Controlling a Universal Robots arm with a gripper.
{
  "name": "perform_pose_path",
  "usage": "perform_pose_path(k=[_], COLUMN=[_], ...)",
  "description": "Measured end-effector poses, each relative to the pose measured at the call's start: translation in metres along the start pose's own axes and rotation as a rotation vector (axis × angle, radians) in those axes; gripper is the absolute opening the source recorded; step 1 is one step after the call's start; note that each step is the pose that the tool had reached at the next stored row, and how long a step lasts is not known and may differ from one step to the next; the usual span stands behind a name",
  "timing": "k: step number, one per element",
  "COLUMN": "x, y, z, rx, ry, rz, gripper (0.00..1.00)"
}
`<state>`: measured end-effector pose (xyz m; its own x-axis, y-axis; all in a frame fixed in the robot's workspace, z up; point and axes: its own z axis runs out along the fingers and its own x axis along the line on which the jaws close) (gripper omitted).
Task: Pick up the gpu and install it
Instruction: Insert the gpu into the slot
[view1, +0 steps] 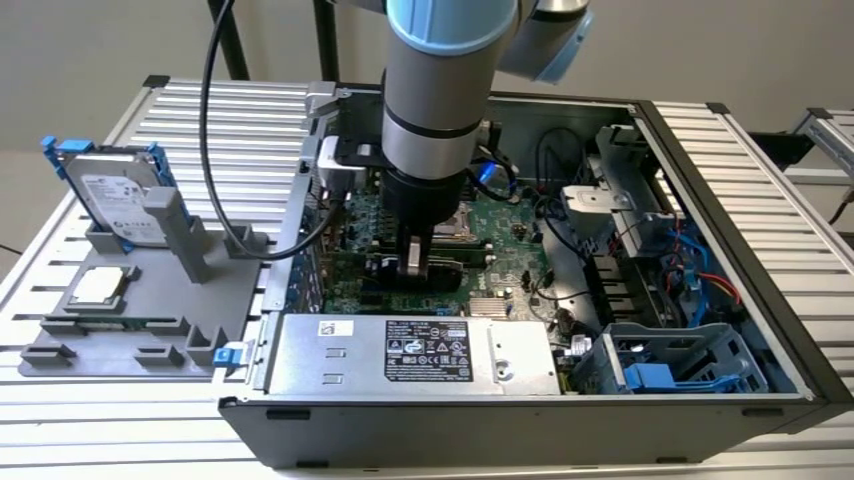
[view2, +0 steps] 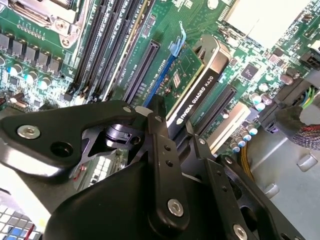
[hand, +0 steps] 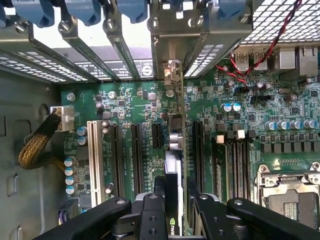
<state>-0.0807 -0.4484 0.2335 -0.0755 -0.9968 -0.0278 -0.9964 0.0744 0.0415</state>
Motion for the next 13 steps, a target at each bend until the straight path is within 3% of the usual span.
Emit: perform_pose_path(k=[7,8,13], x=[-0.0001,-0.0001,0.0], y=[-0.0001,-0.0001,0.0], z=[0.001,0.0013,-0.0006], rx=[0.0007,0.001,-0.0001], ry=[-0.0014,-0.0017,0.0], rz=[0.0,0.0,0.0], gripper=[0.0,1.0,1.0])
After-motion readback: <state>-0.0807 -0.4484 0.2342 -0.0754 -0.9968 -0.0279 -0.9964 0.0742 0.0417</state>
